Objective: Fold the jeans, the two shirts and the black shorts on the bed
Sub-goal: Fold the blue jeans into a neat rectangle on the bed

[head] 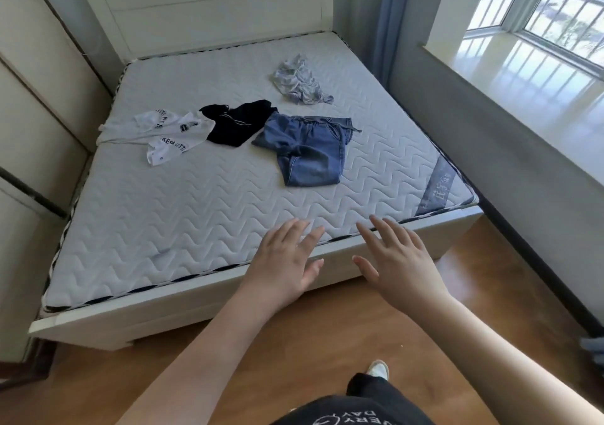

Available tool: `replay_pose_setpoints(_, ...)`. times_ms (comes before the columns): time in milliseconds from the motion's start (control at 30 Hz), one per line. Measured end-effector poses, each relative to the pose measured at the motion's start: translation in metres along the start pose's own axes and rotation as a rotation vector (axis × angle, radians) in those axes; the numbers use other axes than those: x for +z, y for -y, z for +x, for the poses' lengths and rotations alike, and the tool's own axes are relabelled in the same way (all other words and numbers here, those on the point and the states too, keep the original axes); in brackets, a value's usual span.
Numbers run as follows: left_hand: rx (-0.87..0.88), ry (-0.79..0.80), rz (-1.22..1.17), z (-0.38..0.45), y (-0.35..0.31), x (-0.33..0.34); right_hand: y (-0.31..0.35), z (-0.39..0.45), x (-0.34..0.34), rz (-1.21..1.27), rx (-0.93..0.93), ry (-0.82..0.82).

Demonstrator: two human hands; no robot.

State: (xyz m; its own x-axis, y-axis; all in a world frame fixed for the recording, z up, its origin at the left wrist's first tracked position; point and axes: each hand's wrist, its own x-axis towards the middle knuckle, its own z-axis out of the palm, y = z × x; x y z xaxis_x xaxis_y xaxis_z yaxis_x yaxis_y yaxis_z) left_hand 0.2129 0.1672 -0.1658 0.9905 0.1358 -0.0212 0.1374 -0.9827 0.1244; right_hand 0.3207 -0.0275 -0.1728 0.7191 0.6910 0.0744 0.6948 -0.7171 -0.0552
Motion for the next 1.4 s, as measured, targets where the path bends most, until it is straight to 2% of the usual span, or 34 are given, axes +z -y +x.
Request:
replay_pose_setpoints(167, -0.087, -0.022, 0.033, 0.087, -0.015, 0.013, -0.053, 0.059, 0.013, 0.024, -0.009, 0.022)
replay_pose_setpoints(300, -0.075, -0.034, 0.035, 0.155, -0.028, 0.017, -0.101, 0.108, 0.012, 0.072, 0.016, 0.045)
replay_pose_setpoints(533, -0.155, -0.108, 0.05, 0.223, -0.023, 0.018, -0.148, 0.185, 0.025, 0.097, -0.058, 0.087)
replay_pose_setpoints(700, -0.244, -0.145, 0.064, 0.25, 0.01, 0.023, -0.15, 0.247, 0.034, 0.16, -0.092, 0.137)
replay_pose_setpoints(933, -0.311, -0.155, 0.002, 0.292, 0.076, 0.039, -0.119, 0.34, 0.056, 0.135, -0.166, 0.167)
replay_pose_setpoints(1133, -0.288, -0.12, -0.08, 0.349, 0.14, 0.06, -0.109, 0.405, 0.069, 0.1, -0.141, 0.182)
replay_pose_setpoints(1400, -0.202, -0.105, -0.12, 0.431, 0.18, 0.078, -0.13, 0.457, 0.091, 0.072, -0.039, 0.26)
